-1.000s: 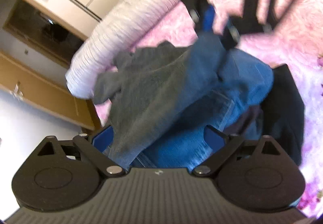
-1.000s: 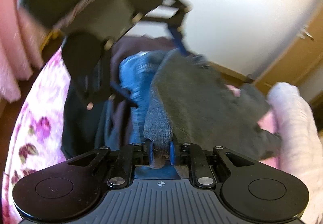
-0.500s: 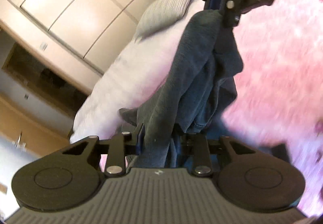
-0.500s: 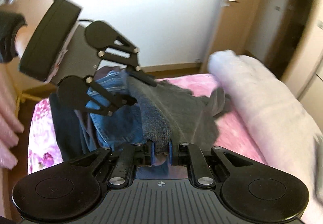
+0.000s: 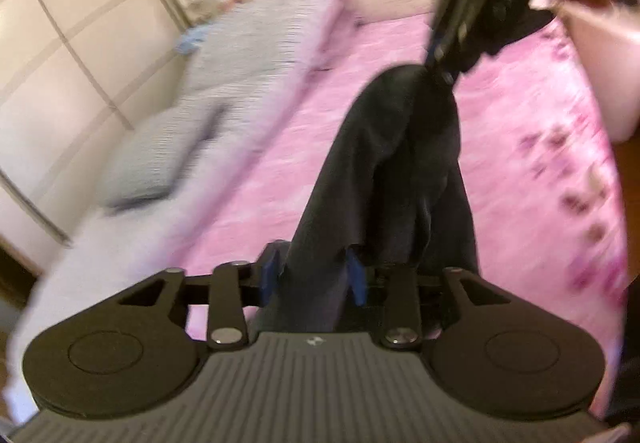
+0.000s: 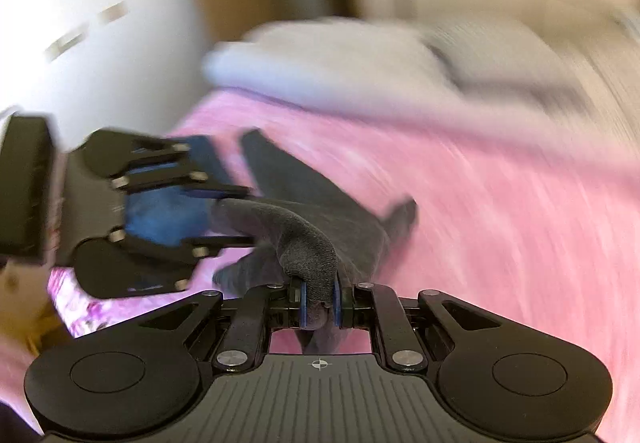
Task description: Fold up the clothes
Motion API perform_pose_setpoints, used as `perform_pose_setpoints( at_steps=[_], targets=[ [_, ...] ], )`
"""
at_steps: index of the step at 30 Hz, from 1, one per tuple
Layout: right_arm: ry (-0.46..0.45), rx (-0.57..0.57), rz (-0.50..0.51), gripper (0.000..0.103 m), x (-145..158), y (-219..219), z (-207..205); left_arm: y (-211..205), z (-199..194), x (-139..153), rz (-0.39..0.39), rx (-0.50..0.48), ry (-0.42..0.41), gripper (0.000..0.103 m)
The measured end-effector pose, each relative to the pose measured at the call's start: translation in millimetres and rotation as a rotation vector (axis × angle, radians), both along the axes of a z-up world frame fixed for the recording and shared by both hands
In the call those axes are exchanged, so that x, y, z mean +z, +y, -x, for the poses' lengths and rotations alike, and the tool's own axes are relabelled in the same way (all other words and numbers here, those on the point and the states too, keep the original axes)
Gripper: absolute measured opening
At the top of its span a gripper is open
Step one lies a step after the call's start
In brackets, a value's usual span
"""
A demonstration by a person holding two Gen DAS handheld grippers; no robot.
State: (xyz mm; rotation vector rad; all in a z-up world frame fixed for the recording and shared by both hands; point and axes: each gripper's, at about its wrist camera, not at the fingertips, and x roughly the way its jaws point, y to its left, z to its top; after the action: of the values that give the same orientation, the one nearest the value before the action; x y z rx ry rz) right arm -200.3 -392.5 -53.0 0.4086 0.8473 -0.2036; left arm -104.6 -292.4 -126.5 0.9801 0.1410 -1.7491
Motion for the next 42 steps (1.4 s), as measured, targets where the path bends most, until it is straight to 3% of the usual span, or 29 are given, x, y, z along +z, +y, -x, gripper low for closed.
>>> perform_pose_setpoints(
  at_steps=[3,5,8,12,15,17,22,27,30,31,32,33,35,42],
  targets=[
    [0.080,-0.194,-0.162,0.012,-44.4,-48.1,73.4,-6.0,37.5,-20.4,-0.093,-0.002,0.070,0.046],
    [0.138,-0.238,-0.214,0.014,-65.7,-67.6,104.6,-2.7,44.2,-35.9,-0.167,0.048,0.088,0.049],
    [0.227,-0.170,-0.177,0.015,-75.2,-68.2,120.4,17.4,34.1,-62.7,-0.272,0.172,0.100,0.055],
    [0.286,-0.054,-0.024,0.025,-67.2,-46.1,110.9,26.6,-8.3,-97.4,-0.367,0.331,0.093,0.057],
    [0.247,0.029,0.052,0.046,-63.2,-14.0,80.7,24.2,-42.6,-120.8,-0.405,0.416,0.110,0.063],
    [0.210,0.101,0.091,0.068,-62.4,3.0,56.7,20.7,-59.2,-135.4,-0.413,0.449,0.132,0.067],
    [0.206,0.339,0.133,0.072,-114.8,40.7,-41.8,26.6,-84.7,-153.9,-0.407,0.417,0.163,0.067],
    [0.295,0.399,0.193,0.072,-181.4,25.5,-120.1,39.6,-106.8,-162.6,-0.366,0.330,0.149,0.067],
    [0.351,0.401,0.140,0.072,-201.2,9.8,-136.1,39.9,-122.0,-167.1,-0.353,0.329,0.164,0.067],
    [0.370,0.402,0.123,0.067,-207.8,4.6,-141.4,39.2,-126.7,-168.3,-0.353,0.334,0.172,0.067],
    [0.389,0.402,0.105,0.034,-214.3,-0.6,-146.7,38.8,-131.3,-169.0,-0.352,0.339,0.181,0.067],
    [0.408,0.403,0.087,0.021,-220.9,-5.9,-152.0,38.2,-135.3,-169.3,-0.351,0.342,0.185,0.067],
    [0.421,0.433,0.069,0.011,-222.7,-7.1,-153.9,36.8,-143.1,-168.8,-0.348,0.342,0.185,0.067],
    [0.332,0.728,0.067,0.011,-152.4,66.2,-77.1,23.1,-170.8,-155.5,-0.346,0.327,0.219,0.067]
  ],
)
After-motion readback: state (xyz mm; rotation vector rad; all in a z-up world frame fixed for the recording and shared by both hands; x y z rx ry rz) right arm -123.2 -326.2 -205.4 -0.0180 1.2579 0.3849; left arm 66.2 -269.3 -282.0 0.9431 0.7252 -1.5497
